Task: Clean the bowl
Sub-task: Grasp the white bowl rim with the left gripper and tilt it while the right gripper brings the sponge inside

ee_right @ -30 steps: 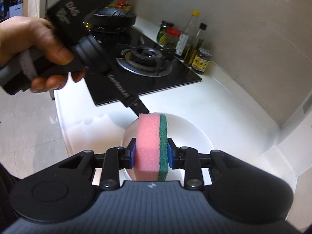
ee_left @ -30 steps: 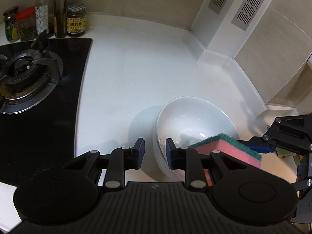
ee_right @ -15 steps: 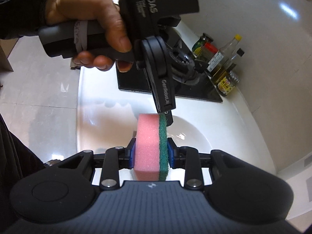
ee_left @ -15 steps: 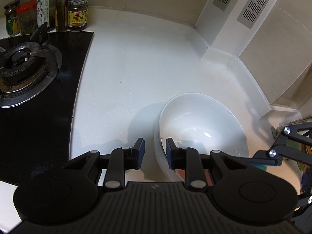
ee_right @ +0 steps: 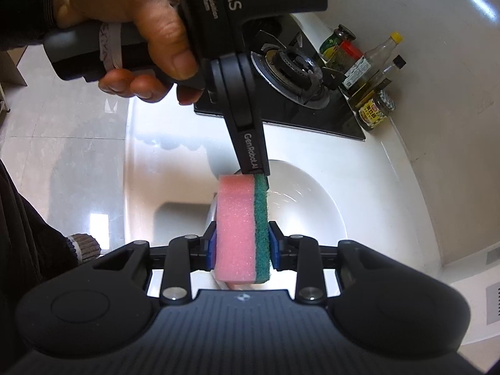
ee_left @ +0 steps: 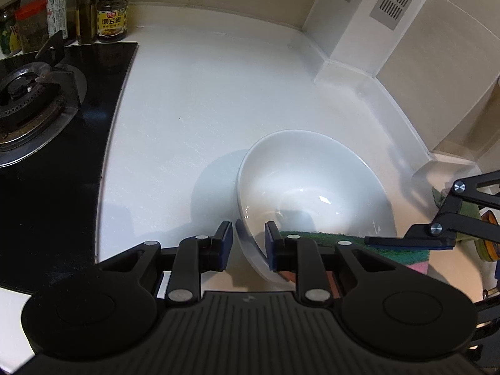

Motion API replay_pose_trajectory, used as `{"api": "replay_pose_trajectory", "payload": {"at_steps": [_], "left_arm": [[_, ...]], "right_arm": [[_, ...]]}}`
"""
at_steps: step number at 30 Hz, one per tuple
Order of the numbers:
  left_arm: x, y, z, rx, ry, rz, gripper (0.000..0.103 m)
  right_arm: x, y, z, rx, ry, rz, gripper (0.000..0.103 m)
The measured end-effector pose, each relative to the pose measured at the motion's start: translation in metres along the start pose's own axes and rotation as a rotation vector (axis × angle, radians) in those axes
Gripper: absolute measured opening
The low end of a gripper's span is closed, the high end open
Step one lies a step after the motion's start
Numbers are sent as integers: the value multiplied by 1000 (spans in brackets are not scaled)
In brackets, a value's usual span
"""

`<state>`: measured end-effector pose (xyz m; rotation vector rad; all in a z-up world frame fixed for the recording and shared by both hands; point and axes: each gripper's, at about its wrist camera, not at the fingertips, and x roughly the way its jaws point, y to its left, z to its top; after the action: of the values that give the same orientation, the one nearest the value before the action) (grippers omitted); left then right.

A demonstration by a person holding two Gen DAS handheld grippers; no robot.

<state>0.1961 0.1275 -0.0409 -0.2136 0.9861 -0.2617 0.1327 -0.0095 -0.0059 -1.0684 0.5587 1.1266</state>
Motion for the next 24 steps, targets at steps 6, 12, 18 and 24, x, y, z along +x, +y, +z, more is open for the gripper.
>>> {"api": "replay_pose_trajectory", "payload": {"at_steps": [6,12,18,24], "left_arm": [[3,-3,2,65,-6,-16,22],[20,-9,25,165,41,-32,12],[23,-21,32,184,72,13,10],[4,-18,4,80,48,31,19]], "right_arm": [[6,-4,6,-33,21,38,27],[0,-14,-4,-98,32,117,27],[-4,-14,-12,-99,40,112,27],[-2,-7,0,-30,76,77,27]]}}
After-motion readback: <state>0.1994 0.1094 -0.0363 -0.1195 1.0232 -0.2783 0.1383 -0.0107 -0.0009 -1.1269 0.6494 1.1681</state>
